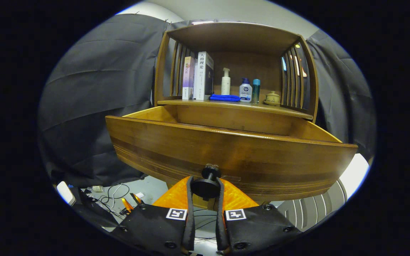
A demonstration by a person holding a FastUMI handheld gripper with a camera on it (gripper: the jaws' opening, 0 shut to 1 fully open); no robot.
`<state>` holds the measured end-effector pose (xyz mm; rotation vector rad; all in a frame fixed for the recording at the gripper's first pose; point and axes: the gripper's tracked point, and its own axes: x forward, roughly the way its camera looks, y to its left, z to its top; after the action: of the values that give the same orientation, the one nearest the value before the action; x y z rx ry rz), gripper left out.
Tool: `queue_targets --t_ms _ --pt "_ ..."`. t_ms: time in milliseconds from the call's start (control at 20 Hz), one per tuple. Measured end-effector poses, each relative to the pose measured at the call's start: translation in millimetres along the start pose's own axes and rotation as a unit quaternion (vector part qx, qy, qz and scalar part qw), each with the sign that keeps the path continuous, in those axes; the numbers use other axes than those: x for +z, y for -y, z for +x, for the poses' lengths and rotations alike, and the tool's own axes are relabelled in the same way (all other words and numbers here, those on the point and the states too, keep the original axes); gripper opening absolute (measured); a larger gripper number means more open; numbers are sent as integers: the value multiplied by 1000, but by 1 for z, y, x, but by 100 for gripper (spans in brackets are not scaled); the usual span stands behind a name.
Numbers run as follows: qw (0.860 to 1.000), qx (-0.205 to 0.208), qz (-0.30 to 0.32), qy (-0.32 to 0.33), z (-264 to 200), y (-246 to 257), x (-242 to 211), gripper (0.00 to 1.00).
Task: Pull open the drawer, take out the items inside it, and place them on the countertop above the cabinet.
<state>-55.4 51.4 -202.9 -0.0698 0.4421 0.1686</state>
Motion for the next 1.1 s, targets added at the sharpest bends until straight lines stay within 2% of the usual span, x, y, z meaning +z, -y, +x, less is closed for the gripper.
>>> queue_targets --t_ms 200,450,600,900,1050,1100 --pt "1000 0 -5 10 0 -1 1 25" --pt "1000 13 28 -1 -2 -3 -1 38" --pt "999 10 31 25 -9 -2 14 45" --pt "995 16 6 100 -21 -4 71 81" --pt "991 42 -9 124 -30 -14 102 100" --pt "991 49 -13 127 -32 -14 113 100"
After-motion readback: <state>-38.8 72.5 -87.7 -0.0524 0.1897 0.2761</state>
